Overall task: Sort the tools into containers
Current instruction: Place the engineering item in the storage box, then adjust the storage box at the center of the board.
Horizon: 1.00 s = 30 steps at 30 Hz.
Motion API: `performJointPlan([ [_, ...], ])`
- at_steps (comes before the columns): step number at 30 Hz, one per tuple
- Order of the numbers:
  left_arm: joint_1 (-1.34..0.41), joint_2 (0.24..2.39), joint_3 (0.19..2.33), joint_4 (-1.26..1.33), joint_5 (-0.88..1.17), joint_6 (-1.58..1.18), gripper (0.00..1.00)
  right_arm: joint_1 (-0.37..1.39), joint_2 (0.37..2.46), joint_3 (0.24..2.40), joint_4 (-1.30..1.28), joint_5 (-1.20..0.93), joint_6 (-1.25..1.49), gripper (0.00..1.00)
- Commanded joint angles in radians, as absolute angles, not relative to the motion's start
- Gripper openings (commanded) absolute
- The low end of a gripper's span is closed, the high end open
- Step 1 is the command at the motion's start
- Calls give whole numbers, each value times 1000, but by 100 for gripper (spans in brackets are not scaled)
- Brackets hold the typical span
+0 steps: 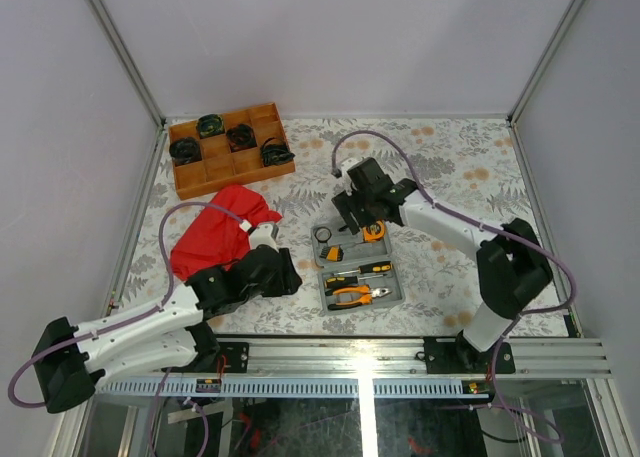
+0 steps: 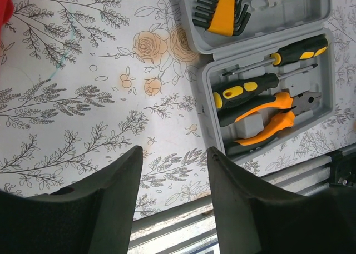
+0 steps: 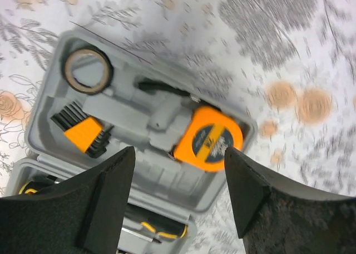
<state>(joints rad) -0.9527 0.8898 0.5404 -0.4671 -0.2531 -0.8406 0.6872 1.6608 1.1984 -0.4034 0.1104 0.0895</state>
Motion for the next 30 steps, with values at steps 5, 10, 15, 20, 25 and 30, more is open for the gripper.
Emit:
performJointPlan([
  [5,-947,838,543,-483,-265,-841,49,676,1910,1498,-457,-236,-395,66],
  [10,-948,807,548,-529,-296,-847,49,672,2047,1640,-559,-272,-502,54],
  [15,-947,805,548,-538,-301,-856,49,664,2142,1747,-668,-286,-567,53],
  [20,-947,820,555,-531,-299,-856,49,661,2192,1782,-716,-300,-580,50],
  [25,-947,830,558,-524,-298,-854,49,657,2215,1783,-727,-283,-579,40],
  [30,-948,842,563,-520,-298,-850,49,654,2227,1782,-710,-245,-550,24],
])
